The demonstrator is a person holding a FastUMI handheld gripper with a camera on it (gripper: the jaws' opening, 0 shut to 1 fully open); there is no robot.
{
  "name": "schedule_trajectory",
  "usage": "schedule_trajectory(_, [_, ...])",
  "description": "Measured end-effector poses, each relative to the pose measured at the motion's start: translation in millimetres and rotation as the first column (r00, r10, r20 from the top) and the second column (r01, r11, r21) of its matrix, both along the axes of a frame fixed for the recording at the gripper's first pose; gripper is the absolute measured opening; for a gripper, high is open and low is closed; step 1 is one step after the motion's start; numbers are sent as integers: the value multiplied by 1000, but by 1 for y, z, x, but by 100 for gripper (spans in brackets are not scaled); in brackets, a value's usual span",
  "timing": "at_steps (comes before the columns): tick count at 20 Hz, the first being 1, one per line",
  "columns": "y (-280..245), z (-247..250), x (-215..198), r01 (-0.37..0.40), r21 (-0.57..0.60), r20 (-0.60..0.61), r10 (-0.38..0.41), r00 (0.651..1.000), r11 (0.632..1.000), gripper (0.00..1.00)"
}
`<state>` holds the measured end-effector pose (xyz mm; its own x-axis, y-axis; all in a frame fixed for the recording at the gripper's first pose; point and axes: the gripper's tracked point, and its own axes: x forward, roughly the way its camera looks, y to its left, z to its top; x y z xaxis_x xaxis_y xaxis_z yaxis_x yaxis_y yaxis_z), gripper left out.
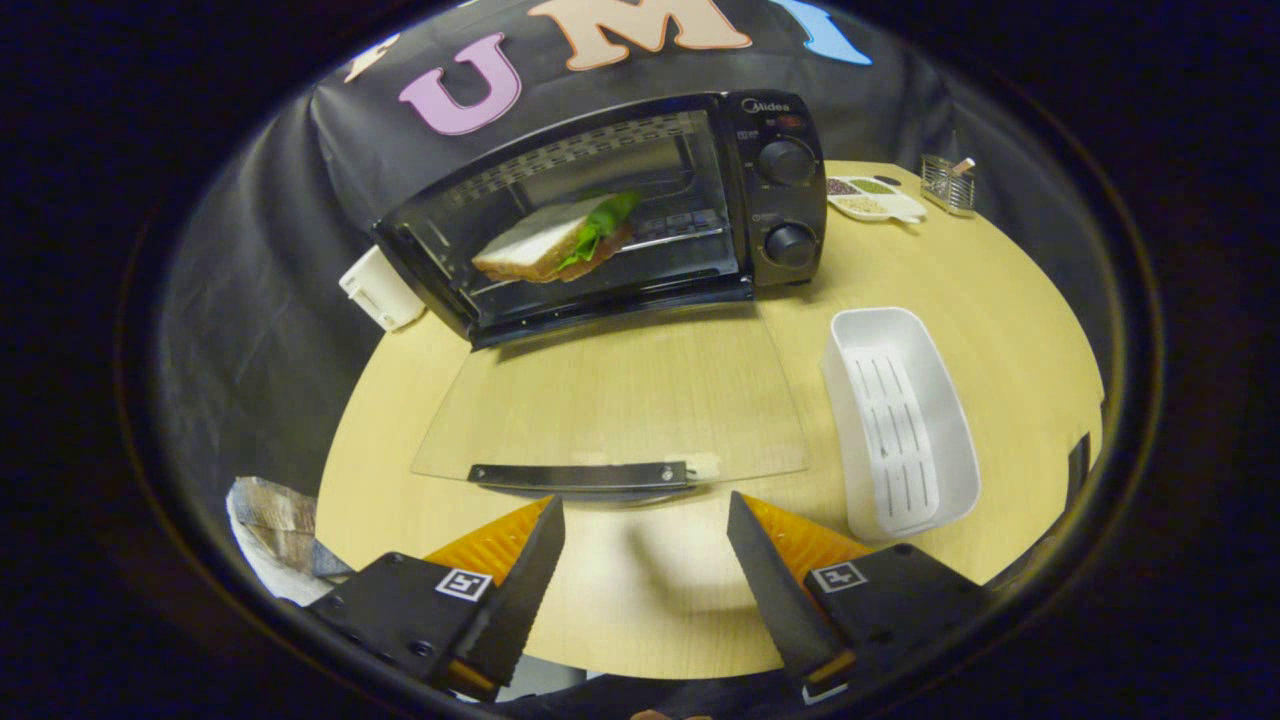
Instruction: Open the toaster oven, put the food inside, and close the toaster oven door.
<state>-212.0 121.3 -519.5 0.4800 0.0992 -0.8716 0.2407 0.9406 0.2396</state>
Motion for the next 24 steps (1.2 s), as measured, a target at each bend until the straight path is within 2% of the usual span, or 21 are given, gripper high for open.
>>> schedule_trajectory(7, [-5,33,18,-1,2,69,1,998,1000,99])
schedule_trajectory(15, [-31,100,91,36,-3,243,-34,969,999,99])
schedule_trajectory(24, [-62,137,152,54,-18,352,-44,935,998,99])
